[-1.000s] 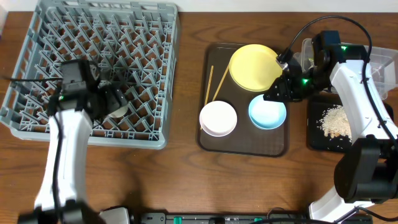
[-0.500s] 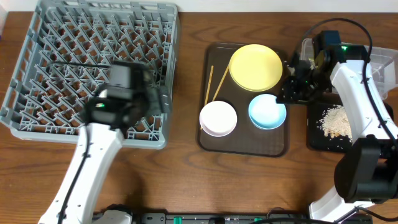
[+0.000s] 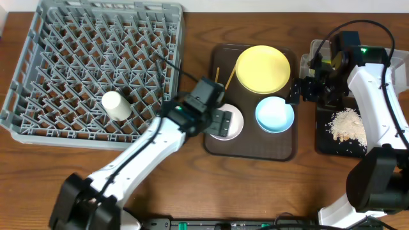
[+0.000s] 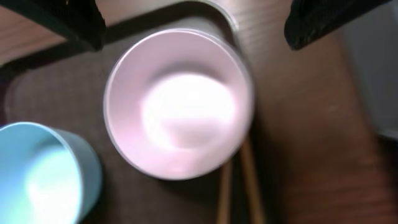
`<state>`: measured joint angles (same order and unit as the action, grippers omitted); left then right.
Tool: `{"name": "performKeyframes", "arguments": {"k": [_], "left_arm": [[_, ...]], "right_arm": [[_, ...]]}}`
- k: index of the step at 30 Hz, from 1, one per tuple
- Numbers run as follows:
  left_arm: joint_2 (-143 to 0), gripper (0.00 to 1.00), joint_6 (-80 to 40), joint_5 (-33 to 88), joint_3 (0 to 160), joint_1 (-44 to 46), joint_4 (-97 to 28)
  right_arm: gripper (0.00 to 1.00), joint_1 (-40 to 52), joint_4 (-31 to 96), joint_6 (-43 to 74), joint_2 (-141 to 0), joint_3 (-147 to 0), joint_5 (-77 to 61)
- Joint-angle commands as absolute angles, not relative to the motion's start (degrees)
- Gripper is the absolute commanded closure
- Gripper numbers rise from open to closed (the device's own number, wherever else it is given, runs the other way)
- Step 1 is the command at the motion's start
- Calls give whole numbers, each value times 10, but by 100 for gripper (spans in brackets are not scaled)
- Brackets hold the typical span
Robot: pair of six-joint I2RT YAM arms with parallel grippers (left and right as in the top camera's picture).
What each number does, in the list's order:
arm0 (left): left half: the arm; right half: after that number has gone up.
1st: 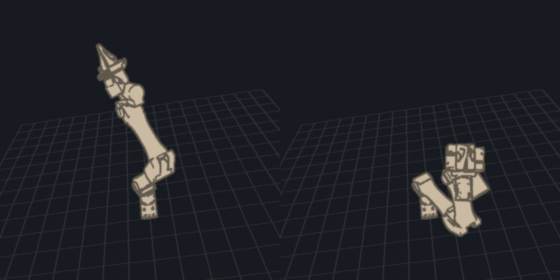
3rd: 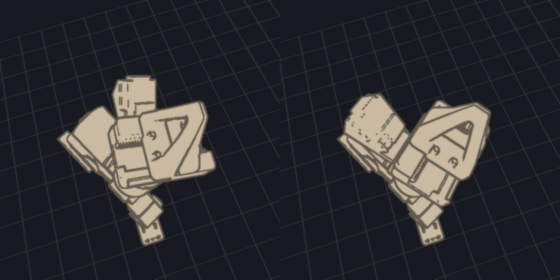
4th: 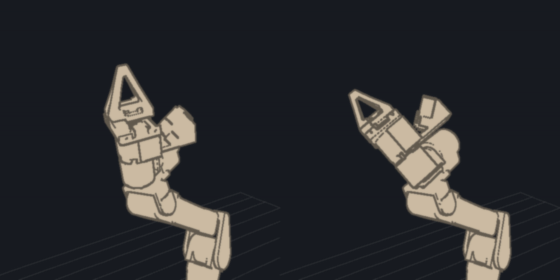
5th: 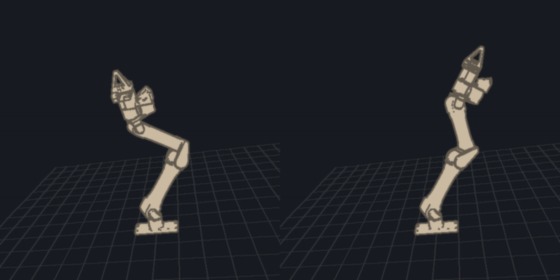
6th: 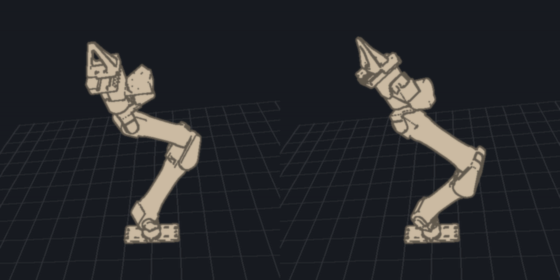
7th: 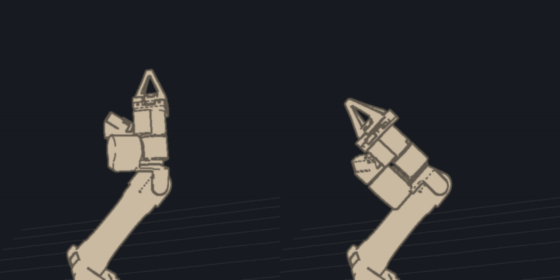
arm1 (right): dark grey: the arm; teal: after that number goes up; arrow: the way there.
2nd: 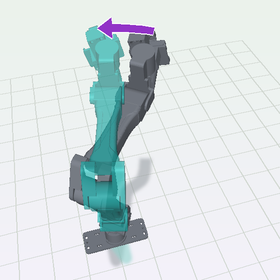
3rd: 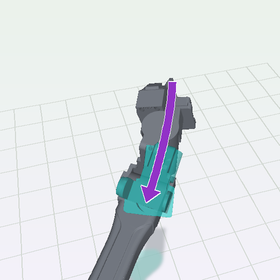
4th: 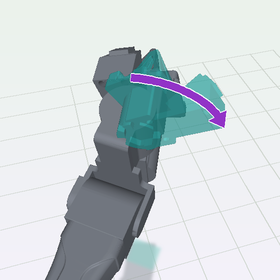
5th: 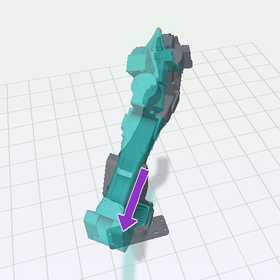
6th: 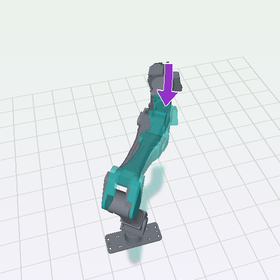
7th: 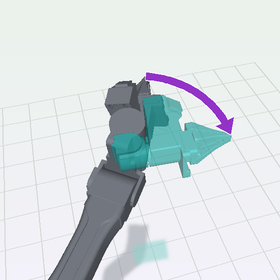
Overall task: Sort waste into correct bins and load items into the dishwasher
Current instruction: 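Move the left gripper to the white bowl on the tray and grasp it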
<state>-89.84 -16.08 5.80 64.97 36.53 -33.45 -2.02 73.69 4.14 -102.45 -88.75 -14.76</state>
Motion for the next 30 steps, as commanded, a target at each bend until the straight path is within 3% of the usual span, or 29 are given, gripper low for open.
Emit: {"name": "performKeyframes", "arguments": {"k": [1, 13, 18, 23, 30], "left_arm": [[-920, 7, -167, 64, 658, 394, -310], [-1001, 9, -168, 10, 658, 474, -246], [-1036, 22, -168, 10, 658, 484, -214], [-1048, 44, -168, 8, 657, 486, -200], [-1093, 51, -168, 2, 655, 486, -196]], "right_arm": [[1, -22, 737, 51, -1011, -888, -152], [1, -22, 737, 51, -1011, -888, -152], [1, -22, 737, 51, -1011, -888, -152], [1, -22, 737, 51, -1011, -888, -152], [1, -22, 739, 51, -1011, -888, -152]]}}
